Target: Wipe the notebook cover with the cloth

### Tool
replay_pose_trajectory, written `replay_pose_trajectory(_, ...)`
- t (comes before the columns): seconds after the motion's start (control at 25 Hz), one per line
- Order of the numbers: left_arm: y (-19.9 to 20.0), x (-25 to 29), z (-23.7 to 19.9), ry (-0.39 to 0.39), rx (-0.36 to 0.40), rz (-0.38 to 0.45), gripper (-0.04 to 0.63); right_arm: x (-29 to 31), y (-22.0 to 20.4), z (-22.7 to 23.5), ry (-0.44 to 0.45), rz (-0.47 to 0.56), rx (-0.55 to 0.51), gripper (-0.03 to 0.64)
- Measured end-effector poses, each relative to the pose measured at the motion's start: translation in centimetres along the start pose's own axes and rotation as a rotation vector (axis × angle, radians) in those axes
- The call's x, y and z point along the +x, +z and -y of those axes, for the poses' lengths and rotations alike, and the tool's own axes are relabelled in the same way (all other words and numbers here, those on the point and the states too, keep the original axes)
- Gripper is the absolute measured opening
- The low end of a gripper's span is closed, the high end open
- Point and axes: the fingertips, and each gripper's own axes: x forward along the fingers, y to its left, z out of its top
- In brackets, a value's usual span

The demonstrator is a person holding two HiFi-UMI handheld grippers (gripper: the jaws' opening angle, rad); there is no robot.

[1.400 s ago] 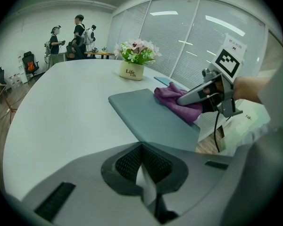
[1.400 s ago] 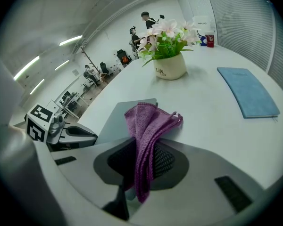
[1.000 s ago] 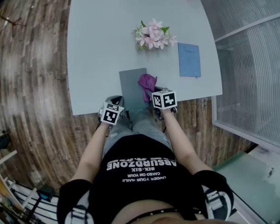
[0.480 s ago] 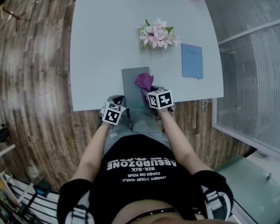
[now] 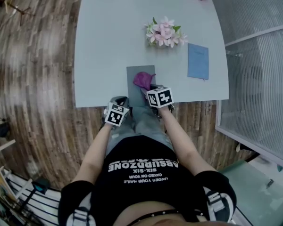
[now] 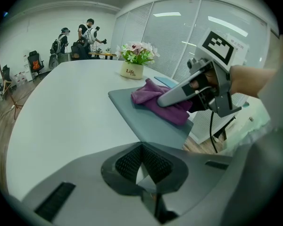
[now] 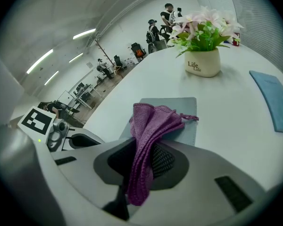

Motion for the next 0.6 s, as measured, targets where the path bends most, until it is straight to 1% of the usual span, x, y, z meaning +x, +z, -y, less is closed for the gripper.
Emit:
replay_pose_trajectory(0.16,-0.6,-0.3,-0.1,0.008,-0.012,-0.001,0.014,0.9,0.2,-1.6,0.034,-0.009,-0.016,0.08)
replay_pose_trajectory(0.32,-0.9,-0.6,-0.3,0.018,-0.026,0.0,0.014,1.9,0.6,-2.8,0.047,-0.015,-0.042,0.08)
replay_pose_trajectory(0.6,-1.5,-1.0,-0.6,0.024,-0.037,0.007,0.014,2.6,0.6,-4.6,0.082,-0.009,-0.048,0.08)
